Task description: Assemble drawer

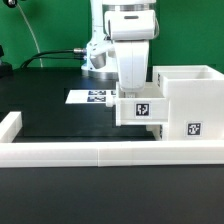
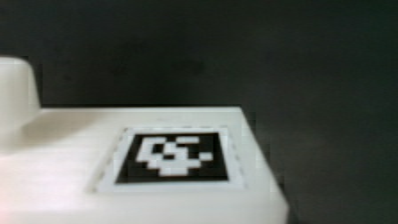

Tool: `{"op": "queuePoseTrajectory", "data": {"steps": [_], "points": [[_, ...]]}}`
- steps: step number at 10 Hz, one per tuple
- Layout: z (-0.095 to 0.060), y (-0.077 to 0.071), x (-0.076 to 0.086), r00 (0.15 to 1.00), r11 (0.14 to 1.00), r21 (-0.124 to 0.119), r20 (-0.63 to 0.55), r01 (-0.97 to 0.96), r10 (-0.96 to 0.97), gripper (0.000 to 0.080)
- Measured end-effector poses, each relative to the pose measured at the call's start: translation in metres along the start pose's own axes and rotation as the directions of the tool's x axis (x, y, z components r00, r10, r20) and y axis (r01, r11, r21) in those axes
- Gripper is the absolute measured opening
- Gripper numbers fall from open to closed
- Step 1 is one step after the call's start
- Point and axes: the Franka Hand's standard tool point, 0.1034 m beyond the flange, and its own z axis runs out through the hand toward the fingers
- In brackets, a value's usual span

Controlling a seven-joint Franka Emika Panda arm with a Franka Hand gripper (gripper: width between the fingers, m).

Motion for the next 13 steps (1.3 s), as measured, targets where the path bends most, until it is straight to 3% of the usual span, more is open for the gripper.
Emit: {"op": "queuePoseTrajectory", "data": {"steps": [2, 11, 12, 13], "points": [[0.000, 0.002, 0.003, 1.000, 1.000, -0.024, -0.005, 0.003, -0.003, 0.0044], [0.000, 0.003, 0.015, 1.000, 0.999, -0.020, -0.004, 0.025, -0.025, 0.0044], [0.000, 0.003, 0.015, 1.000, 0.999, -0.020, -0.004, 0.025, -0.025, 0.0283], [0.000, 0.003, 0.016, 1.000, 1.000, -0.021, -0.004, 0.022, -0.022, 0.0283]]}}
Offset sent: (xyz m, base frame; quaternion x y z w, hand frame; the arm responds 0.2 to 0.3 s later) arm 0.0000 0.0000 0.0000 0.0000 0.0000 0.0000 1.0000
